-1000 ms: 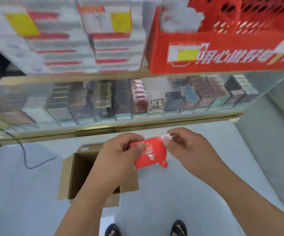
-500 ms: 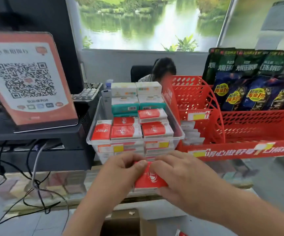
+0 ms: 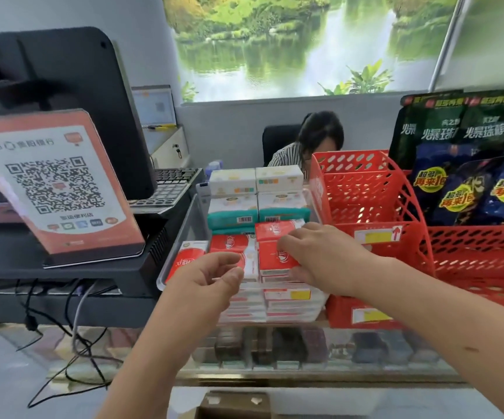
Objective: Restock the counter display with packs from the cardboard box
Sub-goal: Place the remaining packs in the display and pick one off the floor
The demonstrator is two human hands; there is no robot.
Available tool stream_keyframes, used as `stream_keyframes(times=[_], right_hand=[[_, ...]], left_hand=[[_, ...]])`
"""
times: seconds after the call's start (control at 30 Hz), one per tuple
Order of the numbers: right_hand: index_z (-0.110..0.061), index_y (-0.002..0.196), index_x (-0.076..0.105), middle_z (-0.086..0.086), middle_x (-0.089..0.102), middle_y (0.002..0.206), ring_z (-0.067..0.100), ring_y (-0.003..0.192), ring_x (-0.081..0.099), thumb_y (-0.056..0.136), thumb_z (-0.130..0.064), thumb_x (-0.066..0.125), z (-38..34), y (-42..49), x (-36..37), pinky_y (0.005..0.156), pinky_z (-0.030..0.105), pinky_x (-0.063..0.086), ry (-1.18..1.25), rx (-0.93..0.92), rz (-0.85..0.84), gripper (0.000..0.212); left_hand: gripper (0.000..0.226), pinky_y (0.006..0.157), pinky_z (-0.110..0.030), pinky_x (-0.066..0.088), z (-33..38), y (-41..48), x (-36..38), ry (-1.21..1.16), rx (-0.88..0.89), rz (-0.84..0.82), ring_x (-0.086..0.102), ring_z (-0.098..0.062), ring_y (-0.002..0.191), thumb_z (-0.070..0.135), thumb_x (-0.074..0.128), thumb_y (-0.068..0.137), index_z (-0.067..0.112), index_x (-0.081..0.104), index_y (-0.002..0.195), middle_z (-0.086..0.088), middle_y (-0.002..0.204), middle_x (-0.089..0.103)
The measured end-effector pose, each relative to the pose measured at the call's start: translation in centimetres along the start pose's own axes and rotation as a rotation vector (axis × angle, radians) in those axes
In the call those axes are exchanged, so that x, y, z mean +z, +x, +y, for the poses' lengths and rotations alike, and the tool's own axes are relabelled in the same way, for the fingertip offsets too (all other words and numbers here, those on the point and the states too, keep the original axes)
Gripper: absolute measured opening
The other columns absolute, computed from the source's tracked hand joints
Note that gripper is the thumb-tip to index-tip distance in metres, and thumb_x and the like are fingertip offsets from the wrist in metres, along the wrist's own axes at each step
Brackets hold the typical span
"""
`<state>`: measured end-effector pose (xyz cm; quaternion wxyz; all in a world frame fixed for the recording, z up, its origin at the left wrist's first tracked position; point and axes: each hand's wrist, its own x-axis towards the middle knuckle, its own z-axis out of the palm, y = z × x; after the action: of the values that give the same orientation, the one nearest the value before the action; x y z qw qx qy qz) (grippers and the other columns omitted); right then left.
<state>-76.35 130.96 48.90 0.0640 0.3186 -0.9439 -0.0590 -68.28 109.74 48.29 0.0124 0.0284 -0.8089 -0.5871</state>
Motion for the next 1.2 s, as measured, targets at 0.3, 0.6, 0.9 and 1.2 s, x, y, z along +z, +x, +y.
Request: stream_keyframes(times=[0.3, 0.6, 0.9, 1.2], right_hand=[[-0.026, 0.139, 0.043, -0.005, 0.046, 0.137, 0.019, 0.126, 0.042, 0.098, -0.038, 0.05, -0.3, -0.2, 1.2, 0.103, 0.036, 0.045, 0.063, 0.04, 0.037, 0.044], [-0.021, 0.131, 0.055, 0.001, 0.056, 0.131, 0.025, 0.121, 0.049, 0.091, -0.028, 0.063, -3.1, -5.5, 0.7, 0.094, 0.046, 0.051, 0.129, 0.218, 0.127, 0.041], [-0.014, 0.118, 0.067, 0.004, 0.064, 0.122, 0.025, 0.112, 0.057, 0.087, -0.021, 0.067, -4.7, -14.7, 2.5, 0.096, 0.037, 0.049, 0.183, 0.32, 0.117, 0.031], [-0.01, 0.111, 0.07, 0.008, 0.066, 0.113, 0.028, 0.103, 0.059, 0.087, -0.023, 0.06, -1.0, -24.6, 8.2, 0.091, 0.039, 0.049, 0.283, 0.351, 0.061, 0.029]], left_hand=[[0.019, 0.088, -0.036, 0.057, -1.7, 0.5, 0.0, 0.011, -0.026, -0.035, 0.068, -0.003, 0.091, 0.032, 0.064, 0.091, 0.038, 0.067, 0.108, 0.018, 0.095, 0.071], [0.015, 0.087, -0.037, 0.056, -3.1, 0.9, 0.4, -0.044, -0.013, -0.214, 0.067, -0.004, 0.095, 0.032, 0.064, 0.091, 0.043, 0.067, 0.101, 0.026, 0.092, 0.07], [0.025, 0.092, -0.042, 0.053, -5.4, -2.4, 6.4, -0.04, -0.082, -0.434, 0.067, -0.004, 0.091, 0.026, 0.061, 0.094, 0.048, 0.071, 0.088, 0.024, 0.088, 0.071], [0.015, 0.088, -0.042, 0.056, -6.4, -6.1, 16.7, 0.025, -0.123, -0.447, 0.069, -0.009, 0.093, 0.035, 0.063, 0.092, 0.041, 0.07, 0.104, 0.014, 0.099, 0.073]])
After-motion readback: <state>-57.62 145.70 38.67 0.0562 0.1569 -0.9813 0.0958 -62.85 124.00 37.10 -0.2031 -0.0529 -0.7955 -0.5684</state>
